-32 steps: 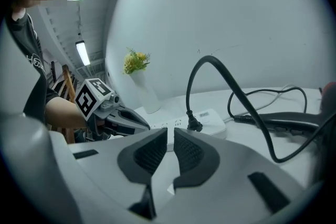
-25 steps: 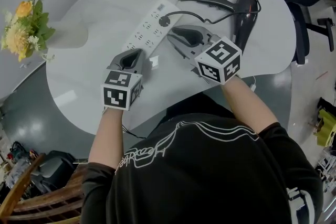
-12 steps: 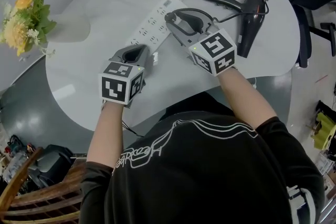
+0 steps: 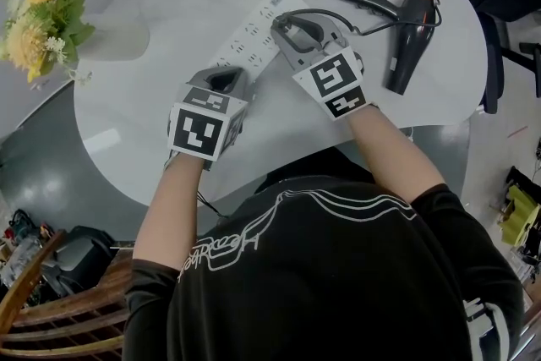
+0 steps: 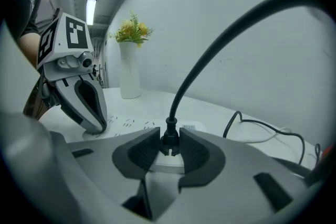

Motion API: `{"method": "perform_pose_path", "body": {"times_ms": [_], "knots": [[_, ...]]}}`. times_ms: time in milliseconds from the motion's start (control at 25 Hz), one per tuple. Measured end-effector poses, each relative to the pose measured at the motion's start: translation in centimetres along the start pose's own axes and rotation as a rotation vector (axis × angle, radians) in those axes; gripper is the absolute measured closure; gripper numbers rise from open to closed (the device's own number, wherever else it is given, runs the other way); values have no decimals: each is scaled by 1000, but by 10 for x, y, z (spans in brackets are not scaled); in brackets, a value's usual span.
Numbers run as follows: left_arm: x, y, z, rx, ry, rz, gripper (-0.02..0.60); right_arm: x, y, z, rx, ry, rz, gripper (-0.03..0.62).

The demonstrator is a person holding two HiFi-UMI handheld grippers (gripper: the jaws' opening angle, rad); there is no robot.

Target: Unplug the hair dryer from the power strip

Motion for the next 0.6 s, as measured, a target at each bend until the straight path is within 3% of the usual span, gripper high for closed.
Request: {"method": "perform_pose_path", "body": {"times_ms": [360, 600], "knots": [[1, 1, -1, 36, -40, -30, 580, -1, 5, 1, 63, -31, -29, 526], [1, 1, -1, 40, -34, -31, 580, -3, 14, 4, 268, -2, -95, 526]]}}
Point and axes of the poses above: the fingertips, and each gripper's own axes: x forward along the fingers, y to its right, z out of its underside, the point moved 5 cm from there along -x, backward along the fingers, and after that the axes turned 3 degrees about y, right-handed, at the moved point
